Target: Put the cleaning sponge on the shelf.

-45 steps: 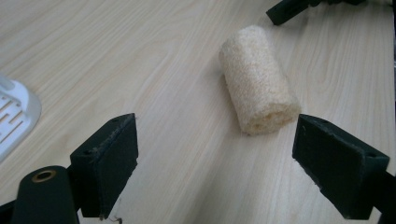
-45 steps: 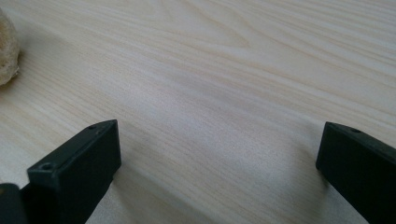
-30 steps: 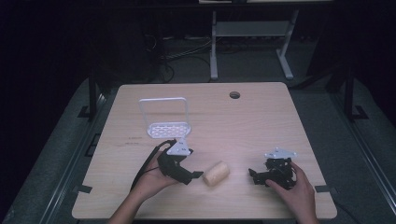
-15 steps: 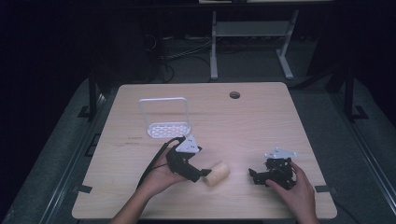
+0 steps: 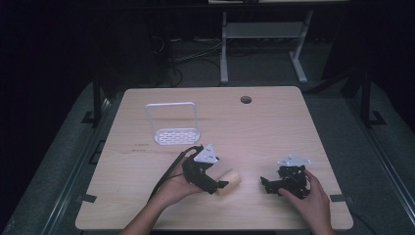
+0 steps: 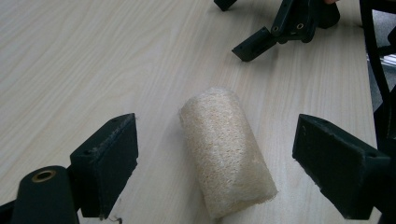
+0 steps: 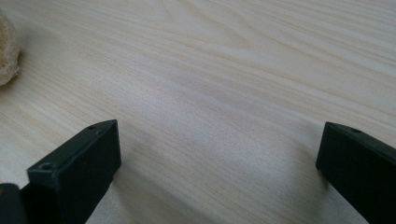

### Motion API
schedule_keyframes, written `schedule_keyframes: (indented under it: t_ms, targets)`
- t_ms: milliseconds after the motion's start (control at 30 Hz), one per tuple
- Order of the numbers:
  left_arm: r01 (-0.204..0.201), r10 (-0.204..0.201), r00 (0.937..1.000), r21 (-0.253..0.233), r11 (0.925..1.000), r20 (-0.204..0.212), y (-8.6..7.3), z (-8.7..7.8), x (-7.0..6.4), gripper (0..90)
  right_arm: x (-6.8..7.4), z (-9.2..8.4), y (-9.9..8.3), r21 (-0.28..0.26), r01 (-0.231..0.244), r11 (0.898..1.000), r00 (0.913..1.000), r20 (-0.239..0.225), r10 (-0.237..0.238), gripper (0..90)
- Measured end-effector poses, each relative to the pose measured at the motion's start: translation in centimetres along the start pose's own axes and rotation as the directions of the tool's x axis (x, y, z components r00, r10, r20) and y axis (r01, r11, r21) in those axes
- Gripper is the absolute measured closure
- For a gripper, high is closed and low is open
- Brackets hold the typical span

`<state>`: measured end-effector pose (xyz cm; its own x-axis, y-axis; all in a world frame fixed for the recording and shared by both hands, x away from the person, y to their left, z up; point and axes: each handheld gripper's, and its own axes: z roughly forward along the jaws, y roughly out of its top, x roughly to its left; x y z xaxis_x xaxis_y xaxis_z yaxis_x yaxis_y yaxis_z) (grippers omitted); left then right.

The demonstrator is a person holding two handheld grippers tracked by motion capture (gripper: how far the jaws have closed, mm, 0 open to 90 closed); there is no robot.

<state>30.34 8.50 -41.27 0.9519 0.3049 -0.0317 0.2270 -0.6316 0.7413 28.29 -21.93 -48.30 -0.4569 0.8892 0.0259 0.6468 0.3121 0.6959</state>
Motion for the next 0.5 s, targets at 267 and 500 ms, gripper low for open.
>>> schedule_keyframes:
  t_ms: [267,500]
  targets:
    - [0.005,-0.005,1.0,0.036,0.9993,0.005,0.1,1.1,-0.5,13.9,0.0,0.0,0.0,0.001,0.0,1.0,1.0,0.0,0.0,0.0]
    - [0.033,-0.032,0.9994,0.061,0.9976,-0.013,0.1,2.0,-0.6,13.9,0.0,0.0,0.0,0.001,-0.001,1.0,1.0,0.002,0.001,0.0]
